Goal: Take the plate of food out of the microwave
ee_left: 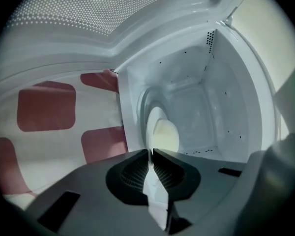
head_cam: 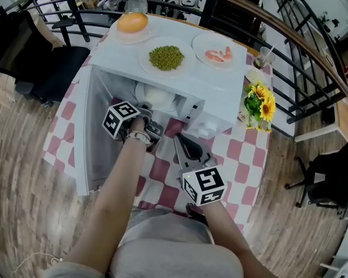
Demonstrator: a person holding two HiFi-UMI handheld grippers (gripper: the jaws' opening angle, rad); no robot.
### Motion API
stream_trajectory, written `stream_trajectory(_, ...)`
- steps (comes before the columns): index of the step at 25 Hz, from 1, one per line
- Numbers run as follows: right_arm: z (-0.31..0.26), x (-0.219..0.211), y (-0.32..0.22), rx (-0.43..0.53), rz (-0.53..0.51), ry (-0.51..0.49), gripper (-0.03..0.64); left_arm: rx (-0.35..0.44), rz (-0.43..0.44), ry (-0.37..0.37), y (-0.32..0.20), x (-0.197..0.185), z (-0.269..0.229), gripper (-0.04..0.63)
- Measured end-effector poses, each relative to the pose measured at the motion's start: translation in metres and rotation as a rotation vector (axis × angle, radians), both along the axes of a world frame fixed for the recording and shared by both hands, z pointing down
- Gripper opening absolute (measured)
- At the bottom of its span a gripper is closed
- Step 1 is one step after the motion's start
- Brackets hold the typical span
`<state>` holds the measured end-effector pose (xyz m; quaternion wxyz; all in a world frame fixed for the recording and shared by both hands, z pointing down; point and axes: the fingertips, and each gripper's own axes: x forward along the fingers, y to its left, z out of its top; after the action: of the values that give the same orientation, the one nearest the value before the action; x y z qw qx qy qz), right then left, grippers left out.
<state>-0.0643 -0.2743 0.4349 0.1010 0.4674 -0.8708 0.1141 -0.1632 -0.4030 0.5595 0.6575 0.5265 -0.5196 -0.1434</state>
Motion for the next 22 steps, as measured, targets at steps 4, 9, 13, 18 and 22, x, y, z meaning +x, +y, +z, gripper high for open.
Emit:
stream_trajectory(4, 0.0, 0.001, 0.0, -0.002, 0.008, -0.003, 0.025, 0.022, -0.028, 0.042, 0.002, 0.001, -0.002, 0.026)
stream_trajectory(9, 0.002, 0.002, 0.001, -0.004, 0.014, -0.005, 0.025, 0.104, -0.104, 0.162, 0.006, 0.003, -0.005, 0.014)
stream_trajectory(13, 0.002, 0.003, 0.002, -0.004, 0.018, -0.006, 0.025, 0.198, -0.139, 0.216, 0.006, 0.005, -0.008, 0.009)
stream_trajectory(18, 0.0, 0.007, 0.002, -0.001, 0.032, -0.012, 0.025, 0.259, -0.169, 0.235, 0.009, 0.005, -0.012, 0.009)
stream_trajectory(22, -0.001, 0.01, 0.002, 0.001, 0.042, -0.016, 0.025, 0.289, -0.185, 0.236, 0.012, 0.005, -0.013, 0.009)
